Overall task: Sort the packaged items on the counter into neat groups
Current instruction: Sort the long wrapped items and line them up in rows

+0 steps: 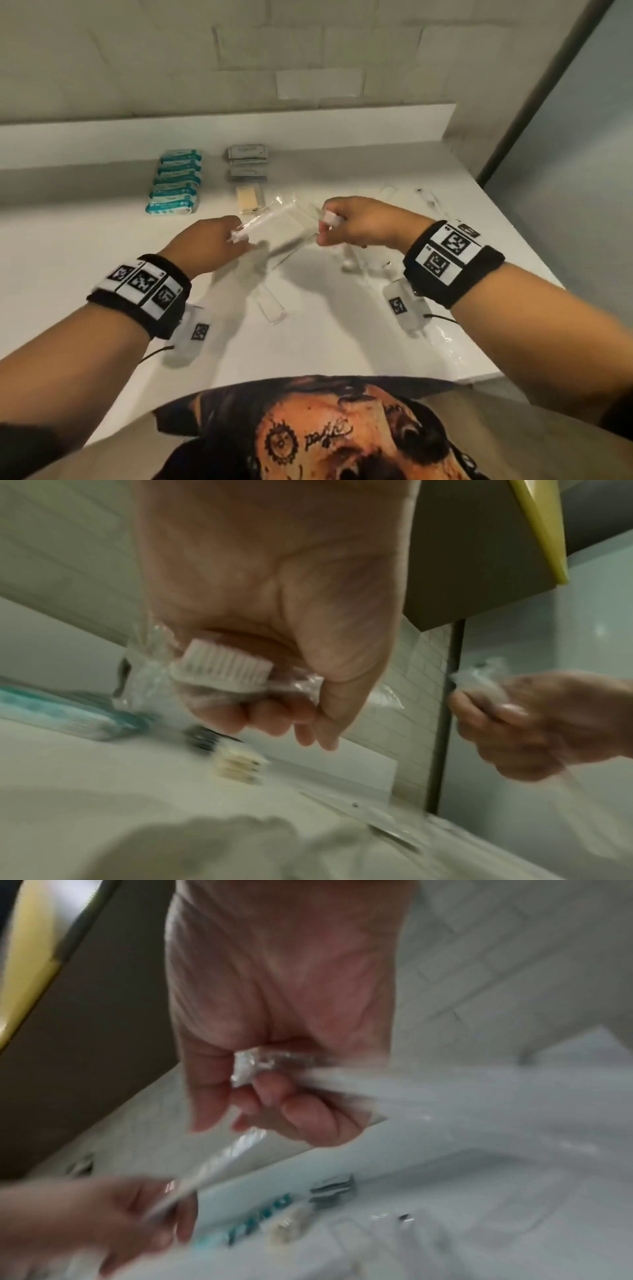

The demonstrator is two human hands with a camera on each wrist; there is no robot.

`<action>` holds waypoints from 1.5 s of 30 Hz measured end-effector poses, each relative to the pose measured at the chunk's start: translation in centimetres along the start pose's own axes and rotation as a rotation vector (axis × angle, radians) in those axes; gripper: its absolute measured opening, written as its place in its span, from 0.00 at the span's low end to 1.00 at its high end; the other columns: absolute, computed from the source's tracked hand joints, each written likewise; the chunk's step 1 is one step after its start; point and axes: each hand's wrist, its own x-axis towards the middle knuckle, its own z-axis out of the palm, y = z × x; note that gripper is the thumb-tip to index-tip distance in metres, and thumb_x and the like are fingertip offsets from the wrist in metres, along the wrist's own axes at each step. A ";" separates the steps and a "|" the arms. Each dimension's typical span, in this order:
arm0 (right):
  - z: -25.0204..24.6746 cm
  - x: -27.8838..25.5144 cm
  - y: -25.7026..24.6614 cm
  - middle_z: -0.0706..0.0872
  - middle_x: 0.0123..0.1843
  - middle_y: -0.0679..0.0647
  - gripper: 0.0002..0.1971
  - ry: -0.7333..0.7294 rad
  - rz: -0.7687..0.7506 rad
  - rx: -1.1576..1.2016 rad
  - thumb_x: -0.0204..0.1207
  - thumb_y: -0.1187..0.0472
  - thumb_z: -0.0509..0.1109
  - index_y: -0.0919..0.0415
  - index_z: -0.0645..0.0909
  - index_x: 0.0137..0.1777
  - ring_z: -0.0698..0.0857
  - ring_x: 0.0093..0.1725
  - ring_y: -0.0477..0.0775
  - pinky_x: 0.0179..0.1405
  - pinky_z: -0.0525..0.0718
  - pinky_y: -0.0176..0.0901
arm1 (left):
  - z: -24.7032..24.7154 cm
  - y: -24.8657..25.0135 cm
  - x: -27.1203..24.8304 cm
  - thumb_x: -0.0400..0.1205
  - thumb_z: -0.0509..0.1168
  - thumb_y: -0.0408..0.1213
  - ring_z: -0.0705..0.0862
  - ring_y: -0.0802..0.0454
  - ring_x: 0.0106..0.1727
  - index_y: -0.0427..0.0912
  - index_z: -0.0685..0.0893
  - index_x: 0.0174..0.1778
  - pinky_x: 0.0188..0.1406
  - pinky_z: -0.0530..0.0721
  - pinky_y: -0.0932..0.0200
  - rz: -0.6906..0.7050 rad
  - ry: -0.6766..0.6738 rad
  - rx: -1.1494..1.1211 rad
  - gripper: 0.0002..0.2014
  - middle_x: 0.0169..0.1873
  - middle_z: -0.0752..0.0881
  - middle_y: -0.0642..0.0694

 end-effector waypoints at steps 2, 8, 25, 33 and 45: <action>0.1 -1.9 1.6 0.79 0.40 0.41 0.15 -0.223 0.062 -0.352 0.69 0.47 0.78 0.51 0.76 0.46 0.77 0.37 0.42 0.32 0.70 0.39 | 0.9 2.5 1.4 0.82 0.63 0.50 0.79 0.47 0.43 0.48 0.78 0.49 0.39 0.70 0.57 0.052 0.009 0.025 0.10 0.39 0.80 0.49; 3.4 -4.7 7.8 0.79 0.57 0.51 0.36 -0.135 0.204 -0.707 0.61 0.39 0.77 0.54 0.68 0.64 0.82 0.49 0.55 0.41 0.78 0.46 | 3.3 8.8 6.3 0.83 0.59 0.42 0.82 0.43 0.55 0.42 0.83 0.57 0.50 0.78 0.54 0.185 -0.074 0.097 0.13 0.55 0.85 0.43; -4.4 -1.6 13.7 0.81 0.37 0.53 0.09 -0.162 0.402 -0.509 0.70 0.65 0.64 0.63 0.80 0.49 0.81 0.34 0.53 0.25 0.75 0.37 | 4.5 11.9 6.9 0.78 0.66 0.54 0.83 0.52 0.45 0.52 0.83 0.39 0.43 0.77 0.57 0.129 -0.475 0.158 0.10 0.39 0.86 0.54; -11.5 1.8 18.5 0.81 0.64 0.62 0.32 0.183 0.694 -0.355 0.73 0.62 0.74 0.71 0.64 0.73 0.82 0.62 0.61 0.54 0.81 0.47 | 5.7 15.9 12.1 0.78 0.65 0.43 0.81 0.47 0.54 0.53 0.79 0.62 0.55 0.80 0.52 0.252 -0.359 0.235 0.16 0.54 0.81 0.48; -12.2 9.0 15.3 0.79 0.59 0.58 0.14 -0.013 0.144 -0.402 0.71 0.63 0.71 0.64 0.79 0.55 0.81 0.56 0.59 0.47 0.81 0.46 | 5.5 13.6 12.9 0.79 0.57 0.44 0.77 0.48 0.55 0.46 0.82 0.57 0.57 0.79 0.52 0.369 -0.096 0.330 0.14 0.53 0.83 0.49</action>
